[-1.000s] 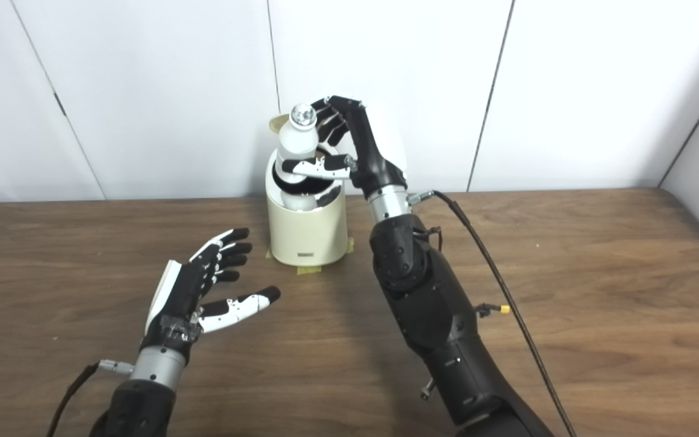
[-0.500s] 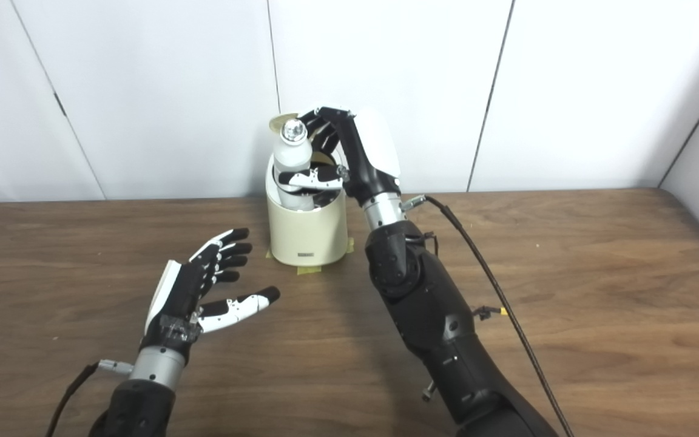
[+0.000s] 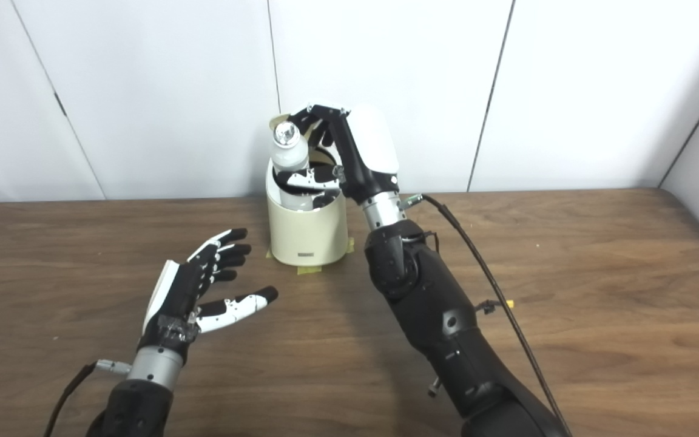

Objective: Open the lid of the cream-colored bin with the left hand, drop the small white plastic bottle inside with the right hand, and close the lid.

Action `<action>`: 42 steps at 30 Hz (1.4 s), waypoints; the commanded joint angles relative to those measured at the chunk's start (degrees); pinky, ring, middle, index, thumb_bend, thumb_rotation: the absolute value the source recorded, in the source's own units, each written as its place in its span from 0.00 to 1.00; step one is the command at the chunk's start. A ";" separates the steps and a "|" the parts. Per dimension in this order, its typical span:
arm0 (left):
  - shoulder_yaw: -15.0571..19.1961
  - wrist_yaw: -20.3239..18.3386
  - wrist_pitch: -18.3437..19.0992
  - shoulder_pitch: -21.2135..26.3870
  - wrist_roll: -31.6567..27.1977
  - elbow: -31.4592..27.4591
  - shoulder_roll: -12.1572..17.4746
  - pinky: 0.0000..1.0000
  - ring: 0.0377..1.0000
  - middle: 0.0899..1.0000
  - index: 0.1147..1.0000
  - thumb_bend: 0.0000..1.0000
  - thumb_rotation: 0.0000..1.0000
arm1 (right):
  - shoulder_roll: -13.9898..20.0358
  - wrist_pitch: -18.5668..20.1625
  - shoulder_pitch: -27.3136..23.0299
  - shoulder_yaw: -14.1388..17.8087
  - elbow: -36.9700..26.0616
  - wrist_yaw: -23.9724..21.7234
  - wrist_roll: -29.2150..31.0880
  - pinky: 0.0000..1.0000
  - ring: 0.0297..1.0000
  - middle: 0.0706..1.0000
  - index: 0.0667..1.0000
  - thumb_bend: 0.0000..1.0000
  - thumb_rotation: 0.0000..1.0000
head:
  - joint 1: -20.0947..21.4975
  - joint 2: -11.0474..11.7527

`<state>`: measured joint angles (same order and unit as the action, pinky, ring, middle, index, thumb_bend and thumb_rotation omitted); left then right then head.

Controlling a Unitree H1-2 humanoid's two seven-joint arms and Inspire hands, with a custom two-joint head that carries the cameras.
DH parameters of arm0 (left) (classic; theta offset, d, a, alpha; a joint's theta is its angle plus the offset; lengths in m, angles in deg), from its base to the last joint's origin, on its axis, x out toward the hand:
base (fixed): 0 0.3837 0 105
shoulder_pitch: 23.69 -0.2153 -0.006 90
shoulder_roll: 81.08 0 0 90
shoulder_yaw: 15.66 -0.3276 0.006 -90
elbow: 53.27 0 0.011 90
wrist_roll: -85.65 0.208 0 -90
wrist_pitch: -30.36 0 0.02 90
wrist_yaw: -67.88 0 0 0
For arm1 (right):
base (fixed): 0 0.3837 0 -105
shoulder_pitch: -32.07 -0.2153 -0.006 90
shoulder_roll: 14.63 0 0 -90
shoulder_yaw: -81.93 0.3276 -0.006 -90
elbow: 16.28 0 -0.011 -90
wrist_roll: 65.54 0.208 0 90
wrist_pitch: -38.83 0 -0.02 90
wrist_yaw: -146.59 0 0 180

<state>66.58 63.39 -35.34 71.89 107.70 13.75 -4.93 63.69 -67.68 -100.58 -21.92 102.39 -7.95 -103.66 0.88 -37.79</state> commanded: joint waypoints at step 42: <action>0.61 0.07 -0.16 2.13 -0.48 -3.11 1.18 0.79 0.78 0.73 0.85 0.72 0.14 | 4.94 15.55 -1.84 -7.22 -5.74 -10.21 -10.59 0.98 0.99 0.90 0.73 0.78 0.06 | 0.96 -0.64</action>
<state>67.29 63.01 -34.68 71.92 106.79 12.44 -3.70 68.41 -53.44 -100.36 -29.07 98.18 -17.96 -113.21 1.76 -38.41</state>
